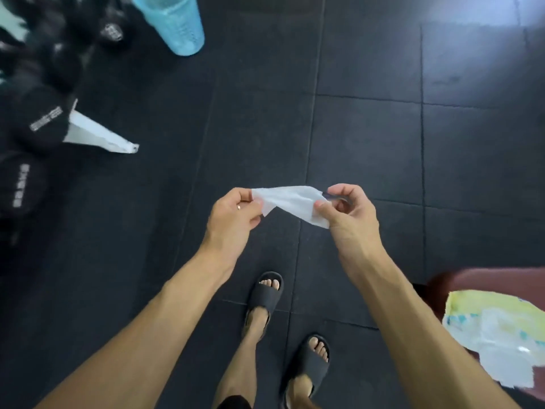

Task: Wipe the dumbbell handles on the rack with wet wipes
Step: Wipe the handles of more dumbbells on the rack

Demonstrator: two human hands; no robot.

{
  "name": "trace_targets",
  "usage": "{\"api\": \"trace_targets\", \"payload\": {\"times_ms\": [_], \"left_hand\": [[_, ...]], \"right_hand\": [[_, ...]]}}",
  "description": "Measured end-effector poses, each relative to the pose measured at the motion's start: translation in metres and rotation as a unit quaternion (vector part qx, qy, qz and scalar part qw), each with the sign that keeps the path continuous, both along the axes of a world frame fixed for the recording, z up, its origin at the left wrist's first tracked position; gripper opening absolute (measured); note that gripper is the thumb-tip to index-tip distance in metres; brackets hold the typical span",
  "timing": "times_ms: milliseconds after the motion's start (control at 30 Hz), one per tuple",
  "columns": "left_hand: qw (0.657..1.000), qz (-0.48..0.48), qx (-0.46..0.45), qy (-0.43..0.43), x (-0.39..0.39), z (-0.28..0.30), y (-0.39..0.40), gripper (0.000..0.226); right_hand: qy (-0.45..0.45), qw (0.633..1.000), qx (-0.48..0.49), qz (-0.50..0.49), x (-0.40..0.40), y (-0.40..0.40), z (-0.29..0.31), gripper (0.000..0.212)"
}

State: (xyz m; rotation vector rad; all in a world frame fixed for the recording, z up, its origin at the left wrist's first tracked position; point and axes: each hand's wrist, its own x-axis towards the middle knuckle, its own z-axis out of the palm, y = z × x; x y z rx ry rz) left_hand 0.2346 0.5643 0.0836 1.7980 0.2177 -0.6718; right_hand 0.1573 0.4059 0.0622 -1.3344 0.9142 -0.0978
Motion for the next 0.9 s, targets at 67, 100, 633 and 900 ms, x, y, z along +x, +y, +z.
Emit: {"api": "trace_targets", "payload": {"times_ms": [67,100,633,900], "left_hand": [[0.998,0.062,0.022,-0.014,-0.002,0.004,0.031,0.008],[0.995,0.090,0.037,-0.025,-0.003,0.007,0.048,0.008],[0.970,0.186,0.125,-0.093,0.056,0.045,0.345,0.034],[0.931,0.248,0.239,-0.118,0.091,0.045,0.480,0.017]], "right_hand": [[-0.026,0.996,0.012,0.084,0.012,0.022,0.013,0.027],[-0.035,0.991,0.012,0.129,0.019,0.035,0.020,0.028],[-0.035,0.818,-0.241,0.521,0.188,0.314,0.059,0.033],[-0.063,0.782,-0.236,0.573,0.261,0.461,0.058,0.007]]}}
